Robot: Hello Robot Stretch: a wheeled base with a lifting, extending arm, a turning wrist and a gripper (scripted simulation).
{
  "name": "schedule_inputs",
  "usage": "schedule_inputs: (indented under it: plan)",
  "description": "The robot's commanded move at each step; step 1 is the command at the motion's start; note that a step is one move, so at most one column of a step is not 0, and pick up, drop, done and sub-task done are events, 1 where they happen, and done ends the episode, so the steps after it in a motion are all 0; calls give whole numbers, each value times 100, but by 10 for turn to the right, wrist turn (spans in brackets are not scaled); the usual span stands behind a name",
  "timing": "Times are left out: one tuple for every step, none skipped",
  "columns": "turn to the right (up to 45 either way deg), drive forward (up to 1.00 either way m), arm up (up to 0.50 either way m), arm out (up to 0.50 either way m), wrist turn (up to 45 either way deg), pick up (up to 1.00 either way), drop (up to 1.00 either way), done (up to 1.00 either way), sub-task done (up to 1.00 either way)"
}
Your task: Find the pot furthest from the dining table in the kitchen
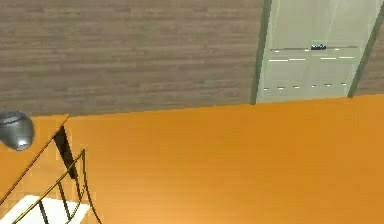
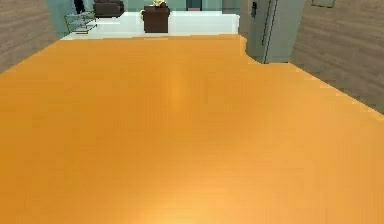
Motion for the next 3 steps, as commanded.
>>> schedule_inputs:
  plan:
    - [150,0,0,0,0,0,0,0,0]
    - [0,30,0,0,0,0,0,0,0]
    - [-210,0,0,0,0,0,0,0,0]
